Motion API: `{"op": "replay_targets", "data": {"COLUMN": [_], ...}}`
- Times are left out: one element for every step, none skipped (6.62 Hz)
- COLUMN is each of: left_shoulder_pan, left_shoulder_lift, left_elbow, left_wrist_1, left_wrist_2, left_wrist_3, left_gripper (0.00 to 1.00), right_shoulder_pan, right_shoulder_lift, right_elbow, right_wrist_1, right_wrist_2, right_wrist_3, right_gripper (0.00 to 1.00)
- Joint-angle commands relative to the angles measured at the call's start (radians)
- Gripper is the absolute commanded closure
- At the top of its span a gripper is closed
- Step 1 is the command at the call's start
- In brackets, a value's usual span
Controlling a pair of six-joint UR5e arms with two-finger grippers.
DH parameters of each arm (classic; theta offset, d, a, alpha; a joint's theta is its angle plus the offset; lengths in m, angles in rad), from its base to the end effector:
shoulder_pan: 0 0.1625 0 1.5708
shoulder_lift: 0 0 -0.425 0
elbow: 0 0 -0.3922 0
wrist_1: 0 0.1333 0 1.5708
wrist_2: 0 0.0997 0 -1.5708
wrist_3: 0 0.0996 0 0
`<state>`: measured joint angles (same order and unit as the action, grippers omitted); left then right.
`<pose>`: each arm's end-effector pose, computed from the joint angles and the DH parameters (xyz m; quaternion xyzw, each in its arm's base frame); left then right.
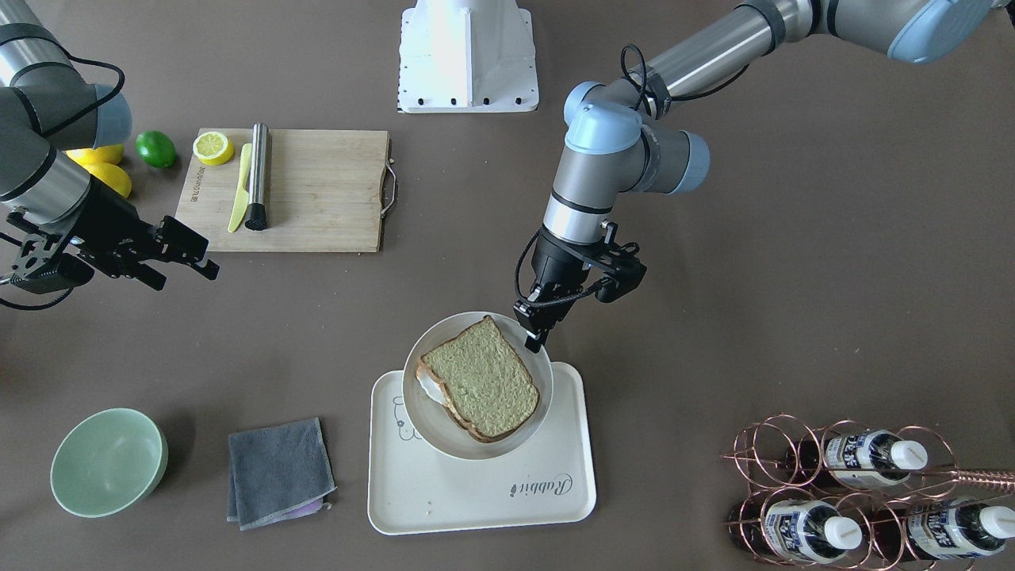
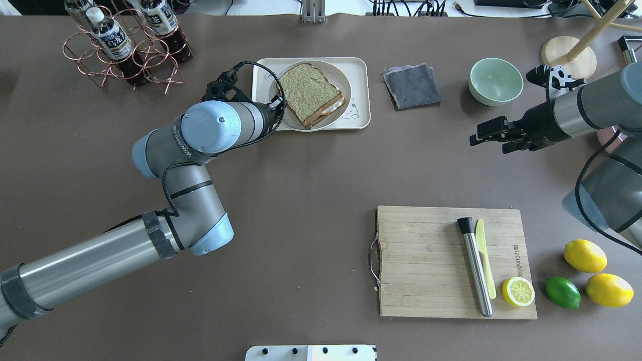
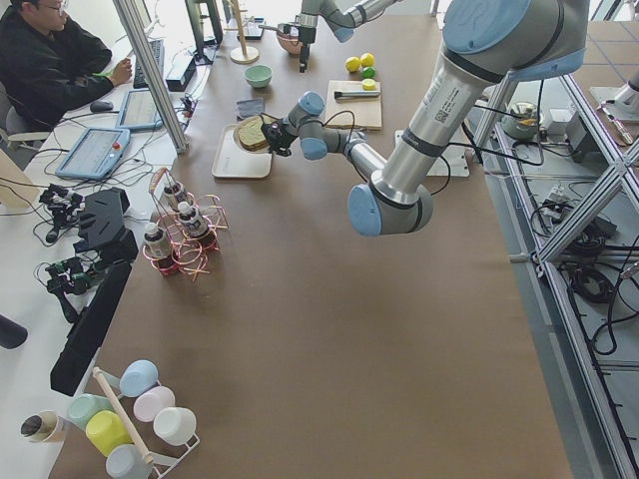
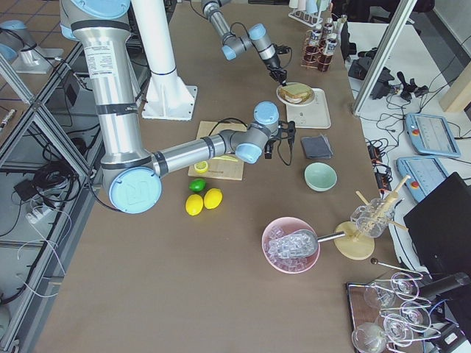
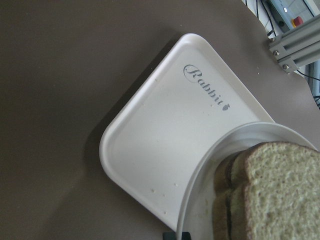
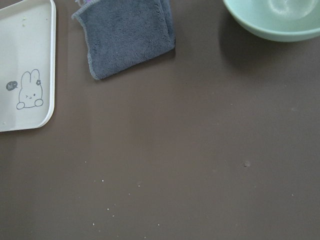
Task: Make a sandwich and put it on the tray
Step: 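Slide the plate with the left gripper onto the rabbit-print tray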
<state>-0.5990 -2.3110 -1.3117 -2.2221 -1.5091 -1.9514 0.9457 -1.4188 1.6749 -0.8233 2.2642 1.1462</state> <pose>0.5546 -0.5474 0.2467 0.0843 0.5301 -0.4114 0.7366 -0.2724 -0.4964 0.4403 0.0556 -0.5388 0.0545 0.8388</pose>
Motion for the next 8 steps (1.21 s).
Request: {"op": "replay_targets", "data": {"left_shoulder_pan": [-0.018,-0.018,-0.018,-0.018,-0.018,-0.019,-0.019,-0.021], "left_shoulder_lift": [-0.092,-0.102,-0.106,-0.111,-0.111,-0.110,-0.110,-0.108], "left_elbow": [0.185,0.213,0.244,0.253,0.256,0.256,0.258,0.258], "left_wrist_1": [-0.080,-0.094,-0.108,-0.114,-0.114,-0.114,-0.116,-0.116], "left_wrist_2": [0.001,0.001,0.001,0.001,0.004,0.007,0.007,0.003], "left_wrist_3": [0.043,0.051,0.051,0.051,0.051,0.068,0.104,0.106], "left_gripper": [1.00,1.00,1.00,1.00,1.00,0.51,0.47,0.47], "right_shoulder_pan": [0.002,0.004,0.007,0.005,0.007,0.005,0.005,0.007], "right_shoulder_lift": [0.000,0.001,0.001,0.001,0.001,0.003,0.003,0.001], "right_elbow": [-0.001,-0.001,-0.001,-0.001,-0.001,-0.001,-0.001,-0.001], "right_wrist_1": [0.000,-0.002,-0.002,-0.002,-0.002,0.000,-0.002,-0.002], "right_wrist_2": [0.000,0.000,0.000,0.000,0.000,0.000,0.000,0.000], "right_wrist_3": [-0.002,-0.002,-0.002,-0.002,-0.002,-0.002,-0.002,-0.002], "right_gripper": [0.00,0.00,0.00,0.00,0.00,0.00,0.00,0.00]}}
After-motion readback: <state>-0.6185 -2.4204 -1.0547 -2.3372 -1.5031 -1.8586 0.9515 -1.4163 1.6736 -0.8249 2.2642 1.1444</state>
